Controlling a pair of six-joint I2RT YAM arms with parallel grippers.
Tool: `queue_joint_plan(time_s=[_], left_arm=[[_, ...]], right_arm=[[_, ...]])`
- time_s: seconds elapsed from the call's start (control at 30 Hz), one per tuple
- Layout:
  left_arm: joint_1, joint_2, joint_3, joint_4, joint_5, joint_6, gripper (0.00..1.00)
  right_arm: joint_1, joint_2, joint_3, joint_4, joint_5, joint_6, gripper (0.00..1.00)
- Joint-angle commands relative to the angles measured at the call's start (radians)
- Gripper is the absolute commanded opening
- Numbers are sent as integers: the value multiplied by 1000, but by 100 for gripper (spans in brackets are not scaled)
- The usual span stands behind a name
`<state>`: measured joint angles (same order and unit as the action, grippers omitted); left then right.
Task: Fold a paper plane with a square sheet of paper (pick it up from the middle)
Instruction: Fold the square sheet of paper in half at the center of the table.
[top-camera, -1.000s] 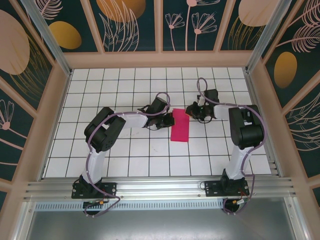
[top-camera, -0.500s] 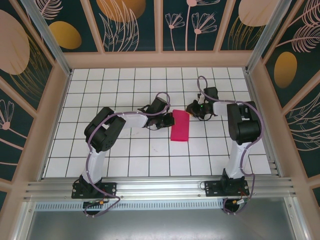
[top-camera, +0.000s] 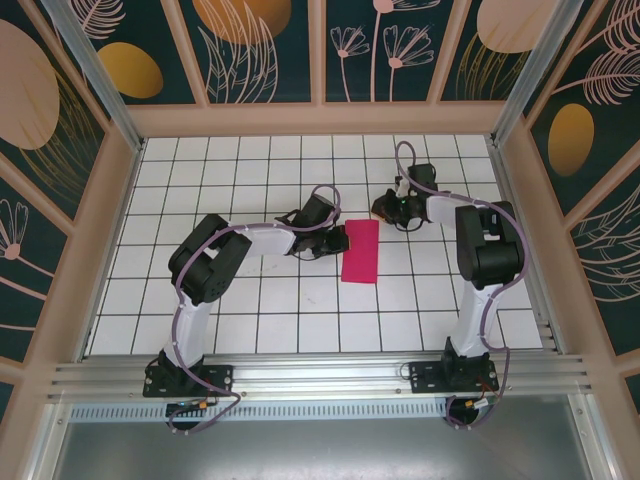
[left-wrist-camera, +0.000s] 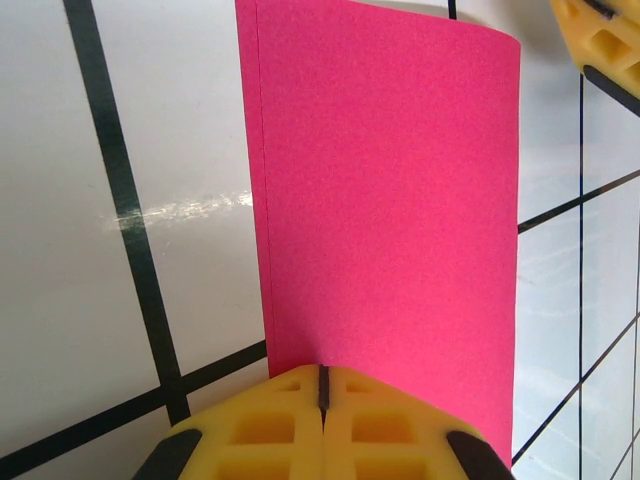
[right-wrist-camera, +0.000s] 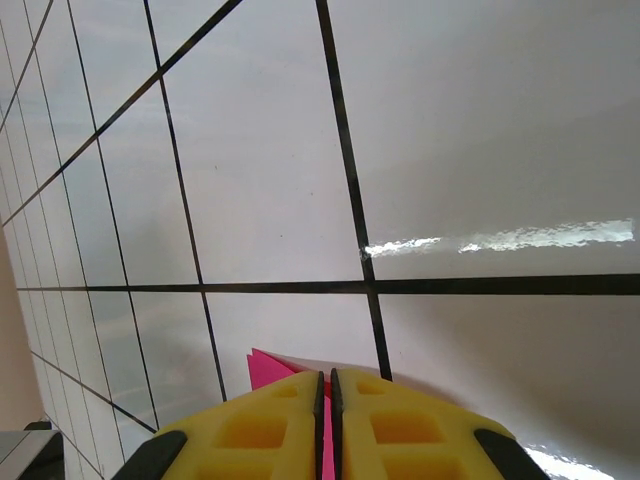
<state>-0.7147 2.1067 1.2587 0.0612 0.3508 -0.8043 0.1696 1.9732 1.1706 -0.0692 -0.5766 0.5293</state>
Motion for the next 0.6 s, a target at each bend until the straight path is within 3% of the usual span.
queue_joint_plan(time_s=[0.0, 0.37, 0.57], left_arm=[[-9, 40, -5, -94, -25, 20, 0], [-8, 38, -8, -93, -26, 22, 0], [-9, 36, -7, -91, -27, 20, 0]], right_arm=[[-7, 16, -25, 15, -12, 3, 15], [-8, 71, -14, -4, 21, -1, 15], [-7, -44, -2, -46, 26, -25, 15]])
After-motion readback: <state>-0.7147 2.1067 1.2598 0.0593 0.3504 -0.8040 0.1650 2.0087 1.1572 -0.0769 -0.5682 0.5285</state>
